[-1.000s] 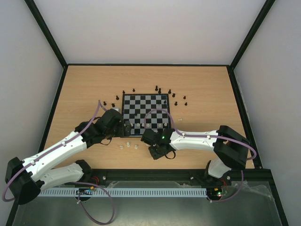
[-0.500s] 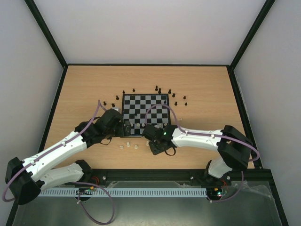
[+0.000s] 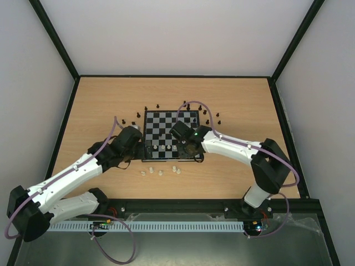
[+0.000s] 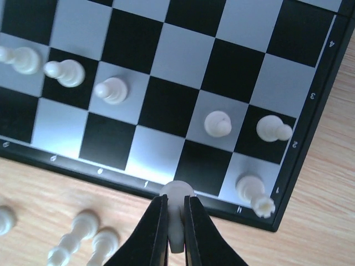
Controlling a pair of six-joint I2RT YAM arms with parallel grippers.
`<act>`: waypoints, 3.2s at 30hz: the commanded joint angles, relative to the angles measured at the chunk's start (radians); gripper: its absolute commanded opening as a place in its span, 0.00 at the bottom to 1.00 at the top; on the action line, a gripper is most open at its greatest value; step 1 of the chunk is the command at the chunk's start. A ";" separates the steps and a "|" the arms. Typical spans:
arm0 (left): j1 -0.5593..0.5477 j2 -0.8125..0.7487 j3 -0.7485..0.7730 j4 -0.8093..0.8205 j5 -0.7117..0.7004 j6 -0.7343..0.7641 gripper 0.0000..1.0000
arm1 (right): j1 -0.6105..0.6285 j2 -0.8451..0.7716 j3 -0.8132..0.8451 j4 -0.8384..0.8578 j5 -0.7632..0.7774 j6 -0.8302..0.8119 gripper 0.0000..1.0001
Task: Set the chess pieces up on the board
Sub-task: Place the chess piece on the chessboard, then pick up the chess piece at the center of the board.
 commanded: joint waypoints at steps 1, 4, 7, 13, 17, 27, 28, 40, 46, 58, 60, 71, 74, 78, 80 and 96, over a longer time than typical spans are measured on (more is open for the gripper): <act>0.016 0.010 0.009 -0.007 0.013 0.017 0.99 | -0.033 0.071 0.039 -0.040 -0.006 -0.059 0.05; 0.025 0.014 0.003 -0.002 0.021 0.022 0.99 | -0.043 0.103 0.050 -0.041 -0.008 -0.068 0.05; 0.031 0.019 0.001 0.002 0.026 0.025 0.99 | -0.047 0.118 0.047 -0.037 -0.013 -0.071 0.05; 0.039 0.027 -0.003 0.007 0.032 0.030 0.99 | -0.059 0.135 0.036 -0.022 -0.020 -0.077 0.05; 0.042 0.031 -0.003 0.007 0.034 0.031 0.99 | -0.064 0.146 0.035 -0.019 -0.027 -0.080 0.06; 0.044 0.044 -0.002 0.009 0.040 0.032 0.99 | -0.071 0.148 0.034 -0.022 -0.024 -0.082 0.10; 0.044 0.044 -0.002 0.009 0.040 0.032 0.99 | -0.071 0.147 0.036 -0.022 -0.022 -0.082 0.11; 0.044 0.060 0.004 -0.004 0.043 0.024 0.99 | -0.072 0.101 0.049 -0.041 -0.036 -0.090 0.20; 0.044 0.102 0.002 -0.048 0.052 -0.001 0.99 | -0.072 0.019 0.048 -0.051 -0.045 -0.094 0.37; 0.024 0.082 -0.097 -0.146 0.084 -0.120 0.99 | -0.072 -0.141 -0.022 -0.035 -0.084 -0.134 0.51; 0.009 0.079 -0.114 -0.158 0.084 -0.143 0.97 | -0.071 -0.150 -0.026 -0.026 -0.115 -0.137 0.50; -0.126 0.173 -0.155 -0.080 0.102 -0.265 0.61 | -0.071 -0.185 -0.054 0.004 -0.189 -0.143 0.50; -0.127 0.201 -0.163 -0.057 0.101 -0.264 0.54 | -0.071 -0.190 -0.055 0.007 -0.193 -0.143 0.50; -0.128 0.241 -0.168 -0.026 0.095 -0.249 0.49 | -0.072 -0.195 -0.057 0.006 -0.191 -0.143 0.50; -0.127 0.259 -0.157 -0.022 0.081 -0.240 0.47 | -0.072 -0.198 -0.057 0.007 -0.194 -0.143 0.49; -0.119 0.349 -0.082 -0.032 0.034 -0.181 0.36 | -0.072 -0.198 -0.058 0.005 -0.187 -0.144 0.49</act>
